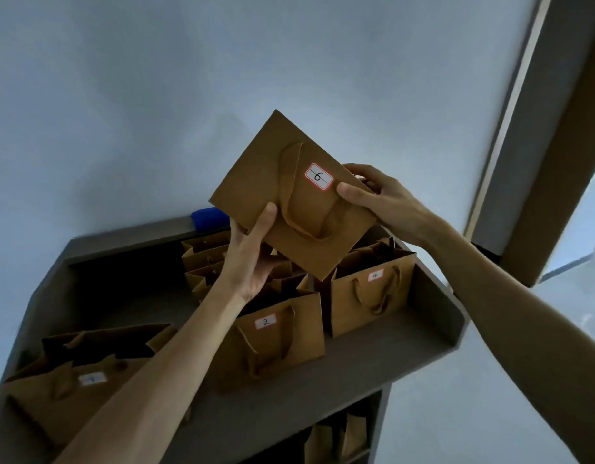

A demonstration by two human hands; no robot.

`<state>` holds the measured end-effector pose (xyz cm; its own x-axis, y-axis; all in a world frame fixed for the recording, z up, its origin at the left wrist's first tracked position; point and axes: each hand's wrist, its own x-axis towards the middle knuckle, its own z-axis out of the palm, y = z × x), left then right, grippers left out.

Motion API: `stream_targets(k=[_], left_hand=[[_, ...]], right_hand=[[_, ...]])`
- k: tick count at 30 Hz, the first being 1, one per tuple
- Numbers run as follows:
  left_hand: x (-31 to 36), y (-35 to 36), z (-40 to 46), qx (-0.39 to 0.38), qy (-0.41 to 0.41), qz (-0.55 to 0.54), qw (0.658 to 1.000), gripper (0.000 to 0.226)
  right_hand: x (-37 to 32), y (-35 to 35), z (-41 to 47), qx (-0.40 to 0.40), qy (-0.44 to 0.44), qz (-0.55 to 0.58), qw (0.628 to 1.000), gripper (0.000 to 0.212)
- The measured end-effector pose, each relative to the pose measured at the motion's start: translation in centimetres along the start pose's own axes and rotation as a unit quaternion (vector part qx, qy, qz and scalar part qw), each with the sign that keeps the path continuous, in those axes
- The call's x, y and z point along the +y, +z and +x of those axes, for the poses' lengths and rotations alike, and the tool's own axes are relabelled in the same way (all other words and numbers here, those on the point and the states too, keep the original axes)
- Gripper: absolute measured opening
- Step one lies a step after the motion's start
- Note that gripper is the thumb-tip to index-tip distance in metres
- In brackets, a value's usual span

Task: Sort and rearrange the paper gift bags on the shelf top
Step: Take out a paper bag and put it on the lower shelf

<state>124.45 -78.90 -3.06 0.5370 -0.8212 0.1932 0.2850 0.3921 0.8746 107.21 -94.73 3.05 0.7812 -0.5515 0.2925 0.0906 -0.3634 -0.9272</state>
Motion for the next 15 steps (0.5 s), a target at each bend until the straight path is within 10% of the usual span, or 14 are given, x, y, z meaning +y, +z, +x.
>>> stream_targets(k=[15], left_hand=[[-3.2, 1.7, -12.1, -0.104, -0.12, -0.072, 0.985, 0.076]], right_hand=[[-0.7, 3.0, -17.2, 0.125, 0.084, -0.05, 0.987, 0.042]])
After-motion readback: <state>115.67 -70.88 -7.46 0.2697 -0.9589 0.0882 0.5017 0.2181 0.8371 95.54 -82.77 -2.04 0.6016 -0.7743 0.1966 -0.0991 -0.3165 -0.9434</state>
